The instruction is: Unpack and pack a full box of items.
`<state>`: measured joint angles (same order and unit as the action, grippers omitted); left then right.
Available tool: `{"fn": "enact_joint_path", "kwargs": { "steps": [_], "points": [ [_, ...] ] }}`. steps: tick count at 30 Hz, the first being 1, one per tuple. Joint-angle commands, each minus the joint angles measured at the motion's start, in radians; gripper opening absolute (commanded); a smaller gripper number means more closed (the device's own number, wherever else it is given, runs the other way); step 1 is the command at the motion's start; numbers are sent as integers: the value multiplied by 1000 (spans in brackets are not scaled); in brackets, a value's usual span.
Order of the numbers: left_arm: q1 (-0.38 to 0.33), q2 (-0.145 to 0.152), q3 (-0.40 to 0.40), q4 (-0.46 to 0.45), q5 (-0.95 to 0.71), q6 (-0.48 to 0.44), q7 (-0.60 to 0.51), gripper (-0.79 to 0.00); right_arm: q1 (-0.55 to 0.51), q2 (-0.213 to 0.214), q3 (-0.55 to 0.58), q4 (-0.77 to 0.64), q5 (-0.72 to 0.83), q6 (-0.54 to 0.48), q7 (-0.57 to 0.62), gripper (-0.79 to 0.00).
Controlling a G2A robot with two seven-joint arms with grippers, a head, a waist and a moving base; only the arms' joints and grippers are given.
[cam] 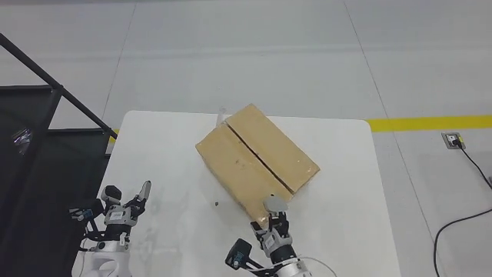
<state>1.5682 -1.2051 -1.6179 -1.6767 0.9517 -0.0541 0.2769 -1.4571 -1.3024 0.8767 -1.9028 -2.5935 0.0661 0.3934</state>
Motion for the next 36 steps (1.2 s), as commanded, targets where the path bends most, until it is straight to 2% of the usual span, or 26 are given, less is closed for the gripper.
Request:
{"fn": "enact_joint_path", "kwargs": {
  "steps": [1, 15, 21, 25, 26, 33, 36],
  "points": [
    [0, 0, 0, 0, 0, 0, 0, 0, -25, 5, 31, -14, 10, -3, -19, 0],
    [0, 0, 0, 0, 0, 0, 0, 0, -157, 36, 264, -90, 168, -7, -173, 0],
    [0, 0, 0, 0, 0, 0, 0, 0, -188, 41, 370, -103, 314, 13, -236, 0],
    [0, 0, 0, 0, 0, 0, 0, 0, -216, 40, 426, -133, 499, 30, -298, 0],
    [0, 0, 0, 0, 0, 0, 0, 0, -226, 39, 437, -143, 547, 29, -311, 0],
    [0, 0, 0, 0, 0, 0, 0, 0, -226, 39, 437, -143, 547, 29, -311, 0],
    [-29, 0, -2, 9, 6, -10, -8, 0, -217, 39, 429, -158, 572, 1, -324, 0]
  ]
}}
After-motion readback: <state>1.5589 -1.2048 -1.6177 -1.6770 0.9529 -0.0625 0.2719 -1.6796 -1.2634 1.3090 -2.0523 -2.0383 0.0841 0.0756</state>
